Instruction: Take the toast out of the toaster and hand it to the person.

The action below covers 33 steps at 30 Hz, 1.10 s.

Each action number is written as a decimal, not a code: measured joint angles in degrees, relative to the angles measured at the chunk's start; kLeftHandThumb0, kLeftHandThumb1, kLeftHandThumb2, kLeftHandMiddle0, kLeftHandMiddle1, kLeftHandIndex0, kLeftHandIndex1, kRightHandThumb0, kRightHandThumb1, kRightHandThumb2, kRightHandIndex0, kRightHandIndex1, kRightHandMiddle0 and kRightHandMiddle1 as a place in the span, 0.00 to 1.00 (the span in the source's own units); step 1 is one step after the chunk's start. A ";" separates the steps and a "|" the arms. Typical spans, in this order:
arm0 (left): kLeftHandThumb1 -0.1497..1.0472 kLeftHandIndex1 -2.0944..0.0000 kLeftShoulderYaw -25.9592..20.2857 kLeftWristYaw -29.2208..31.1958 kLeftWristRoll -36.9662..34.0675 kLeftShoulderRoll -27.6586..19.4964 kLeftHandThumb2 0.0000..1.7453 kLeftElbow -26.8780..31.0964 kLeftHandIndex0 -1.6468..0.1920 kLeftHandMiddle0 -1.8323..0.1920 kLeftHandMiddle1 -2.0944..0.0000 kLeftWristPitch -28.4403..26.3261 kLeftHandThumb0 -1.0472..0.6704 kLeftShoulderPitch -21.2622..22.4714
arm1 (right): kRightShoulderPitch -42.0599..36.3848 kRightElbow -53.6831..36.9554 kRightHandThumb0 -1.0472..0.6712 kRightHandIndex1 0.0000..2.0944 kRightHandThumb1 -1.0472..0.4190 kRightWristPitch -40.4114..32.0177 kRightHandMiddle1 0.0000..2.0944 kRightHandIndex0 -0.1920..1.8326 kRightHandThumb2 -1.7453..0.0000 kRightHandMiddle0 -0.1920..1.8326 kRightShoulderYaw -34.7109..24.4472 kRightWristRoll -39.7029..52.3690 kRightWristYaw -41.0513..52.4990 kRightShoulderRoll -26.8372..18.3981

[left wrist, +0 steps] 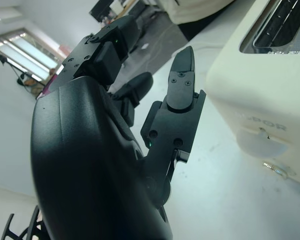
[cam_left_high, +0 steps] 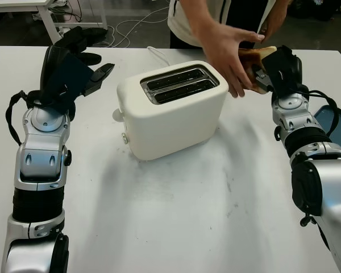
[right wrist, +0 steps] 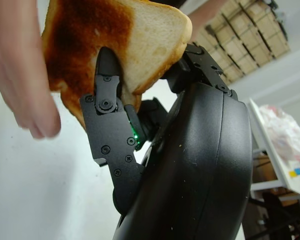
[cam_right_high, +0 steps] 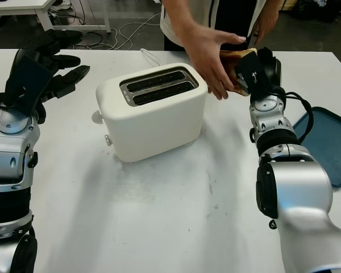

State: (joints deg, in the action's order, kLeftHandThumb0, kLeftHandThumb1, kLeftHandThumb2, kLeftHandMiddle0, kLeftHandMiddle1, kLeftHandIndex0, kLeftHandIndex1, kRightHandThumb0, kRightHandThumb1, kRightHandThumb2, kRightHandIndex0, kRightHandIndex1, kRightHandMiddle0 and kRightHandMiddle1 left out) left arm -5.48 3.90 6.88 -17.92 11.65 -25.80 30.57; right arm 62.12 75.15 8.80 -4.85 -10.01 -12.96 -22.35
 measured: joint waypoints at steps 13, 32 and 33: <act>0.84 0.81 0.01 -0.19 0.00 0.01 0.11 0.01 0.63 0.76 0.58 -0.05 0.50 0.00 | 0.00 0.00 0.45 0.83 0.09 0.00 0.83 0.53 0.79 0.38 0.29 -0.04 0.00 0.00; 0.85 0.83 0.30 -0.20 0.18 0.00 0.11 0.11 0.63 0.76 0.59 -0.05 0.50 -0.38 | -0.03 0.00 0.42 0.76 0.09 0.26 0.69 0.39 0.74 0.33 -1.12 1.32 10.68 -0.02; 0.85 0.83 0.30 -0.19 0.18 0.00 0.11 0.16 0.63 0.76 0.59 -0.05 0.50 -0.38 | -0.13 -0.01 0.40 0.67 0.09 0.95 0.56 0.38 0.74 0.34 -1.05 1.32 11.72 -0.09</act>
State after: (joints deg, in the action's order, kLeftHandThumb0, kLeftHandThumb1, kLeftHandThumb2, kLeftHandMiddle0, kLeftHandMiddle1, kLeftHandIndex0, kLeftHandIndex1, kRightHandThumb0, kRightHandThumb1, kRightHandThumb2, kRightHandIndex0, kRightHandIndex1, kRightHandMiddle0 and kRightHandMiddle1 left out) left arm -5.18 3.71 7.06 -17.92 11.81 -25.85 30.19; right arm 61.99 75.15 9.74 -5.90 -8.69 -1.24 -22.44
